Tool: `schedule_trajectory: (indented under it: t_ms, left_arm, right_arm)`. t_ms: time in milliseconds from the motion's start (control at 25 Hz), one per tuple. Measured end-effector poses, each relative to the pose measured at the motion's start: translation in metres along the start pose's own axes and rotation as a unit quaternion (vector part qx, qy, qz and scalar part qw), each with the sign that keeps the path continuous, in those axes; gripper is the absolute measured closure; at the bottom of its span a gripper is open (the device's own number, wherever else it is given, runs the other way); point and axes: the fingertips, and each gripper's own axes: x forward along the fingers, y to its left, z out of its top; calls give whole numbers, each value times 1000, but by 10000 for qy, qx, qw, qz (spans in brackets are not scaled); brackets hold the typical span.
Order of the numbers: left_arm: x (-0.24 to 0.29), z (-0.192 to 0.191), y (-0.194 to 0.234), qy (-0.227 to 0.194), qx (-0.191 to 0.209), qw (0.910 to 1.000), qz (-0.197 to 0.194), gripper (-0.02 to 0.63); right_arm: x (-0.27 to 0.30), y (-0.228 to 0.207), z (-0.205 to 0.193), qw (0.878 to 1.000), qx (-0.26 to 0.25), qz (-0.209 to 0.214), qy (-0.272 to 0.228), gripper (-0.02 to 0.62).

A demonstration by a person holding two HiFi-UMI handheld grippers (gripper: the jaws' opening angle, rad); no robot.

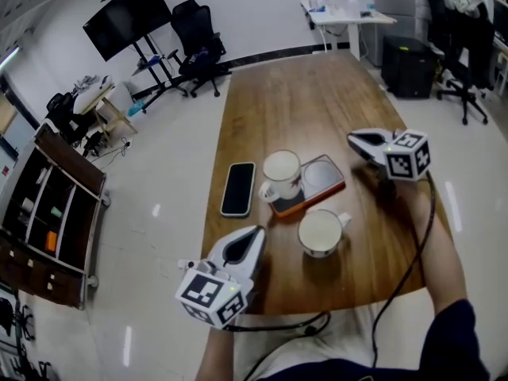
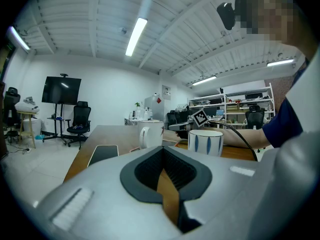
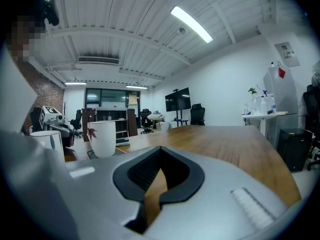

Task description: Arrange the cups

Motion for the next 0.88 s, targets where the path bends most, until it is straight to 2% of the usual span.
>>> schedule_trajectory:
  t_ms: [880]
  left_arm:
    - [1,1,0,7,-11,10000,8,603]
  right_arm:
    - [0,-1,0,10000,14,9,12,593]
